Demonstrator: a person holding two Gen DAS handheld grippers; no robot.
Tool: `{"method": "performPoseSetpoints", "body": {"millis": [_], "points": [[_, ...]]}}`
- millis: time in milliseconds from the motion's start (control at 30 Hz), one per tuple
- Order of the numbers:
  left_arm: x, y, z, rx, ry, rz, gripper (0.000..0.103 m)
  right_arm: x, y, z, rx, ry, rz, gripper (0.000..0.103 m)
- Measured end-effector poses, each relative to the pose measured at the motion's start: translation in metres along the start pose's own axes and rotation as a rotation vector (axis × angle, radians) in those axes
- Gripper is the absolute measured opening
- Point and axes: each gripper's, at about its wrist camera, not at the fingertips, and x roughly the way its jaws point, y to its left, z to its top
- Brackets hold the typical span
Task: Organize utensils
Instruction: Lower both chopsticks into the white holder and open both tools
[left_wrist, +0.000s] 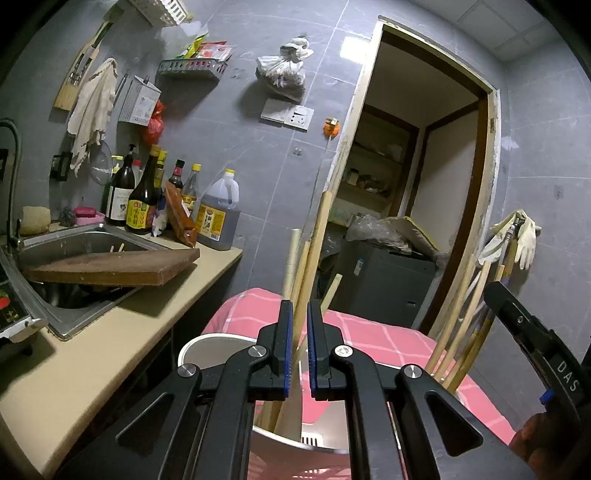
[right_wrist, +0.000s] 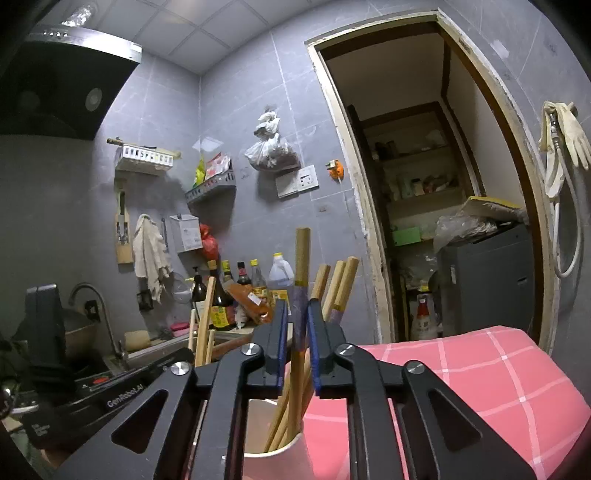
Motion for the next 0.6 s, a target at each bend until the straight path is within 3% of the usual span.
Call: {"method": "performPoseSetpoints", "body": {"millis": [67, 167, 233, 400, 533, 600], "points": [[-0.003, -0.002, 0.001, 0.002, -0.002, -0.002, 0.006, -0.003, -0.001, 0.002, -0.001, -0.008, -0.003, 0.021], [-0.008, -0.006, 0.005, 0.011, -0.008, -0.004, 0.010, -0.007, -0.003, 0.005, -0.009, -0.021, -0.010, 0.024], [-0.011, -0.009, 0.008, 0.017, -0.013, -0.007, 0.019, -0.010, -0.004, 0.007, -0.011, -0.026, -0.015, 0.025], [-0.020, -0.019, 0.014, 0.034, -0.029, -0.020, 0.025, -0.020, -0.011, 0.015, -0.008, -0.051, -0.027, 0.040], [-0.029, -0.029, 0.017, 0.044, -0.042, -0.039, 0.041, -0.031, -0.018, 0.023, -0.007, -0.062, -0.040, 0.054], [-0.033, -0.036, 0.018, 0.053, -0.046, -0.053, 0.042, -0.039, -0.022, 0.026, -0.017, -0.064, -0.052, 0.057]]}}
